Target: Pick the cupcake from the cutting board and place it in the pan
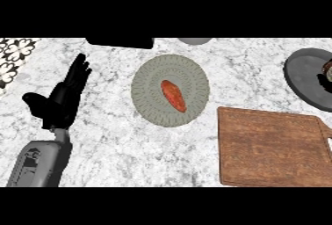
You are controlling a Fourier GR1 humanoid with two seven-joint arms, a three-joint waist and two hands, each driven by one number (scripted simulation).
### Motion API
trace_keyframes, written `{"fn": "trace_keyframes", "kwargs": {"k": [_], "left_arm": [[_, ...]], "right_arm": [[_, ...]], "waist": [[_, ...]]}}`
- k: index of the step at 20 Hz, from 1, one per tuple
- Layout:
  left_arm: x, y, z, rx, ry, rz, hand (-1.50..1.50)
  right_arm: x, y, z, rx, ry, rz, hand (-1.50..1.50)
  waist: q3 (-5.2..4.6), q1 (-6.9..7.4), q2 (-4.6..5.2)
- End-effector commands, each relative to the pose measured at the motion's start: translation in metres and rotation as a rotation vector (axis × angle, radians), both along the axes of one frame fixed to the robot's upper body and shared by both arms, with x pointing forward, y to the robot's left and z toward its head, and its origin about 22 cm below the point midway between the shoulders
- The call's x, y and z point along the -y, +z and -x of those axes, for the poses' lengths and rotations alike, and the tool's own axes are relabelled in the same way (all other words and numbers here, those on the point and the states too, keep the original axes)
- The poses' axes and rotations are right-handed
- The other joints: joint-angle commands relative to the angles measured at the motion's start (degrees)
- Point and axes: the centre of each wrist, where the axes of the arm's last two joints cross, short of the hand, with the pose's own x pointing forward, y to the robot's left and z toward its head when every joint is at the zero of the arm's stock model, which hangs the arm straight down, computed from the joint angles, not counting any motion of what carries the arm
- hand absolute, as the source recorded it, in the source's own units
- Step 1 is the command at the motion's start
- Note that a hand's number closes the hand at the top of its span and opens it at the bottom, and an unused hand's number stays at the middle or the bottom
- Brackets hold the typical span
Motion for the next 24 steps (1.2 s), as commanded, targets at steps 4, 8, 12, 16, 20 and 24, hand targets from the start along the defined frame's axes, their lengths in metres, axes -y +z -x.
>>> {"fn": "trace_keyframes", "kwargs": {"k": [4,8,12,16,20,24], "left_arm": [[-0.003,0.005,-0.005,0.019,-0.025,0.003,0.0],[-0.001,0.0,-0.002,0.012,-0.024,-0.004,0.0],[0.001,0.0,-0.005,0.001,-0.001,0.003,0.0],[-0.006,-0.01,0.002,-0.005,0.021,0.008,0.0],[-0.014,-0.005,0.001,-0.007,0.043,-0.007,0.0],[-0.01,-0.009,0.006,-0.01,0.049,0.0,0.0]], "right_arm": [[0.001,-0.027,0.002,-0.251,0.057,-0.181,-1.5],[-0.002,-0.038,0.003,-0.313,0.134,-0.248,-1.5],[0.009,-0.034,0.01,-0.233,0.163,-0.265,-1.5],[0.013,-0.016,0.004,-0.074,0.192,-0.43,-1.5],[0.041,-0.015,0.027,0.003,0.199,-0.576,-1.5],[0.068,-0.027,0.059,-0.068,0.284,-0.688,-1.5]], "waist": [[0.04,1.2,0.74],[0.15,1.24,0.58],[0.29,-0.06,0.63],[0.1,-0.53,-0.2],[0.11,-1.93,-0.54],[0.12,-2.71,-0.91]]}}
